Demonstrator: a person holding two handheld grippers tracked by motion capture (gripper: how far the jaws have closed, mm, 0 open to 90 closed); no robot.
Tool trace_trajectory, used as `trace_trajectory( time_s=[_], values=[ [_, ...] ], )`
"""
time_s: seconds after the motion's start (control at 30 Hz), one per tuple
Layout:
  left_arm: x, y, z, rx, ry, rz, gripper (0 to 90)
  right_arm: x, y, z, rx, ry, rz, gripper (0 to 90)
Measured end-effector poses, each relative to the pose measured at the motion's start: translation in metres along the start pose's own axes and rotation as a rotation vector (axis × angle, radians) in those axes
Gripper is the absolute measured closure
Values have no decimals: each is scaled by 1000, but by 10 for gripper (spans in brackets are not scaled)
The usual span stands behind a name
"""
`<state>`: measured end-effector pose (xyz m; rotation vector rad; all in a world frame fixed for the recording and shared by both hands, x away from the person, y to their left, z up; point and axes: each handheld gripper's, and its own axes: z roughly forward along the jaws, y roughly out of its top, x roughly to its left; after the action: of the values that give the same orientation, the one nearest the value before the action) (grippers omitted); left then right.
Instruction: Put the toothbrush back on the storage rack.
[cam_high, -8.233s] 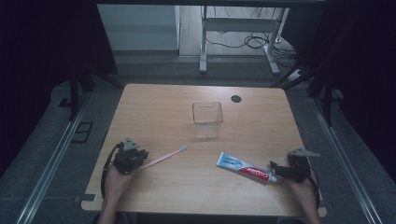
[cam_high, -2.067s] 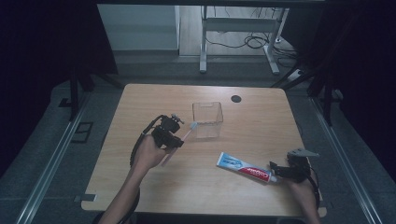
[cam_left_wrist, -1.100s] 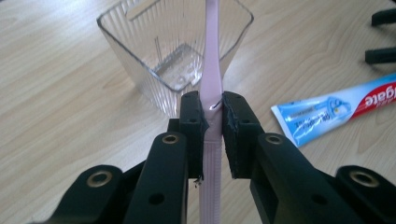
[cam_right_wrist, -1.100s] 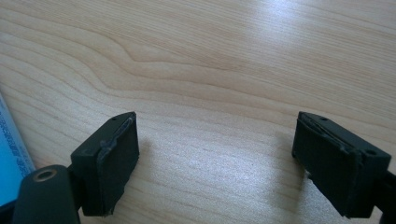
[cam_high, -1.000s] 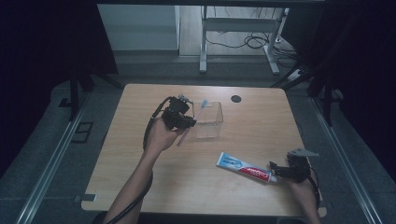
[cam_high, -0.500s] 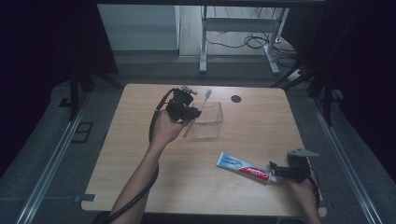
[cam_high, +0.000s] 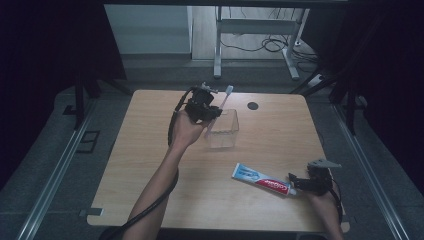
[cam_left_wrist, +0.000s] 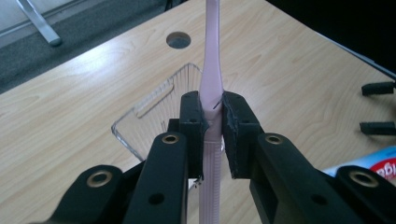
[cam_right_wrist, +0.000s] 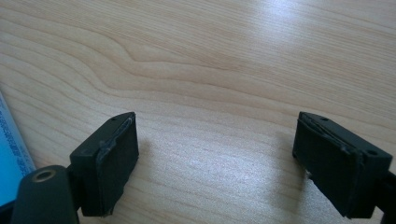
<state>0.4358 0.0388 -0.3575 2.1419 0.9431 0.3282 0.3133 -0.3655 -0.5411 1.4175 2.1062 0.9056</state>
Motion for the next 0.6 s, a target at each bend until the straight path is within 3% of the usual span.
trace_trajectory(
  time_s=[0.6],
  values=[
    [8,14,27,-57,53,-5,793,0,1,1,0,4,-3,138]
  ],
)
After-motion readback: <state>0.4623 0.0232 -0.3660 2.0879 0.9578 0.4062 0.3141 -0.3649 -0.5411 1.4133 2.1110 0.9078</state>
